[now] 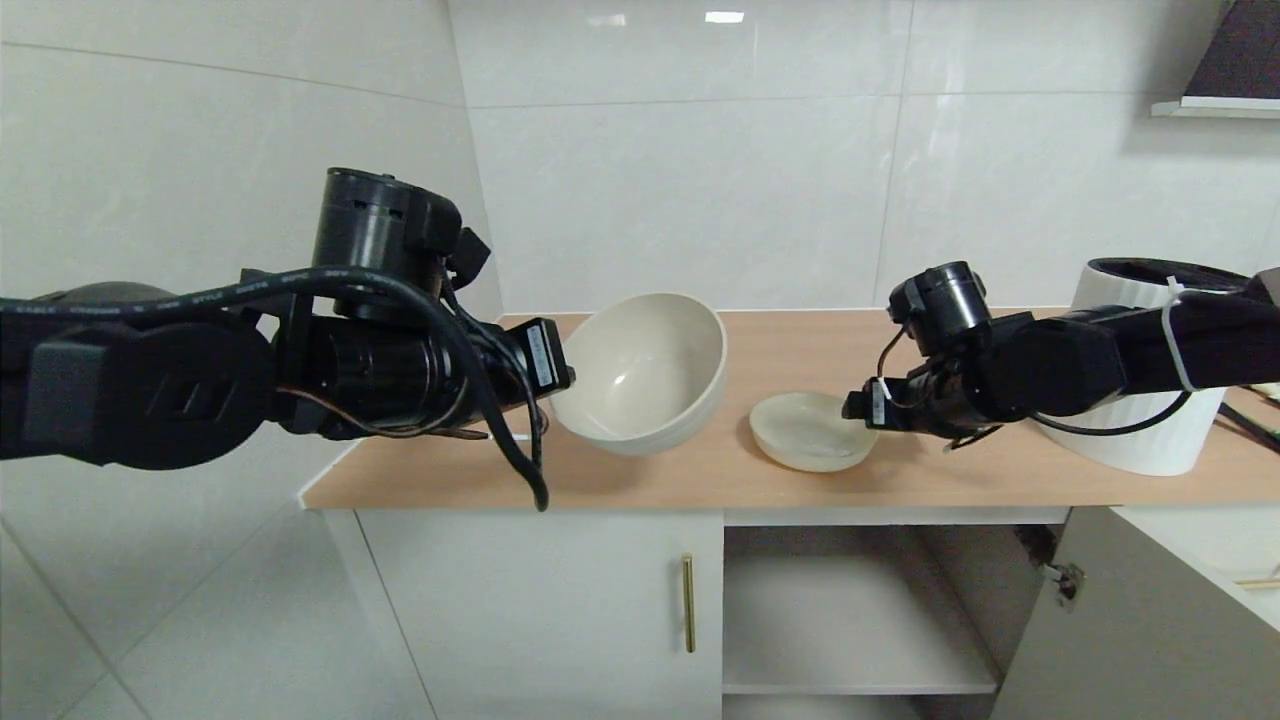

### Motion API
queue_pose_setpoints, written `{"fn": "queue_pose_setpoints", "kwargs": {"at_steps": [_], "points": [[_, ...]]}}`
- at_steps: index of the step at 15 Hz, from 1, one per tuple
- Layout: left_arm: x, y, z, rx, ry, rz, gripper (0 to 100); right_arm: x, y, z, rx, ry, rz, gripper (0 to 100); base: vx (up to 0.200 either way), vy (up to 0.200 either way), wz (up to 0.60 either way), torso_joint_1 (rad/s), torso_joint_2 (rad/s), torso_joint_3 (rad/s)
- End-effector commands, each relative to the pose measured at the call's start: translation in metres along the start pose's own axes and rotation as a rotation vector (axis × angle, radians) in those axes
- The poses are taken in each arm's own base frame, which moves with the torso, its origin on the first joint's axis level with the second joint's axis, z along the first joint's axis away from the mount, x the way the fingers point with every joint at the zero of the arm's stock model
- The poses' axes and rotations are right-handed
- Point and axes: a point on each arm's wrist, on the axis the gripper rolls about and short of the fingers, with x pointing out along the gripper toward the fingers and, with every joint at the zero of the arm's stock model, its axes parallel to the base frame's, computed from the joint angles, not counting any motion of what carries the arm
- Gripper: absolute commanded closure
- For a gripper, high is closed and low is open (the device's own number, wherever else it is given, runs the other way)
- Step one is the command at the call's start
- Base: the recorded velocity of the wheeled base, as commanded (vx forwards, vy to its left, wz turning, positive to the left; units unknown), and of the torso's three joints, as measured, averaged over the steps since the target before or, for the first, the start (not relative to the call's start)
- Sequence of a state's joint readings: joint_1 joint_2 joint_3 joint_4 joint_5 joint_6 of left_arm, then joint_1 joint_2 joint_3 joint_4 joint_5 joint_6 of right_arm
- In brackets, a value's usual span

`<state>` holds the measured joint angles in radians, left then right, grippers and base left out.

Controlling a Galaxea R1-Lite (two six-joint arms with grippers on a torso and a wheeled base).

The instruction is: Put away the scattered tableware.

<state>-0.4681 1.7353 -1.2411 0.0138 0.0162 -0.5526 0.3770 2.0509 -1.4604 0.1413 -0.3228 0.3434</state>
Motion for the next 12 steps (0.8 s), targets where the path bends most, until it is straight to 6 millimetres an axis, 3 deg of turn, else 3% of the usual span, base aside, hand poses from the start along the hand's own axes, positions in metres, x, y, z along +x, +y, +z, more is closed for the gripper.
{"fn": "queue_pose_setpoints", "kwargs": {"at_steps": [1,5,6,12], "points": [[-0.004,-0.001,0.001,-0.001,-0.006,-0.006,100,0.013,0.001,-0.006,-0.007,0.026,-0.011,0,0.0,0.0,0.0,0.0,0.0,0.0],[-0.004,-0.001,0.001,-0.001,-0.006,-0.006,100,0.019,0.003,-0.008,-0.009,0.034,-0.014,0,0.0,0.0,0.0,0.0,0.0,0.0],[-0.004,-0.001,0.001,-0.001,-0.008,-0.009,100,0.02,0.002,-0.008,-0.008,0.037,-0.011,100,0.0,0.0,0.0,0.0,0.0,0.0],[-0.006,-0.003,0.003,0.004,-0.015,-0.037,100,0.005,0.001,0.0,0.012,0.023,0.048,100,0.0,0.0,0.0,0.0,0.0,0.0]]}}
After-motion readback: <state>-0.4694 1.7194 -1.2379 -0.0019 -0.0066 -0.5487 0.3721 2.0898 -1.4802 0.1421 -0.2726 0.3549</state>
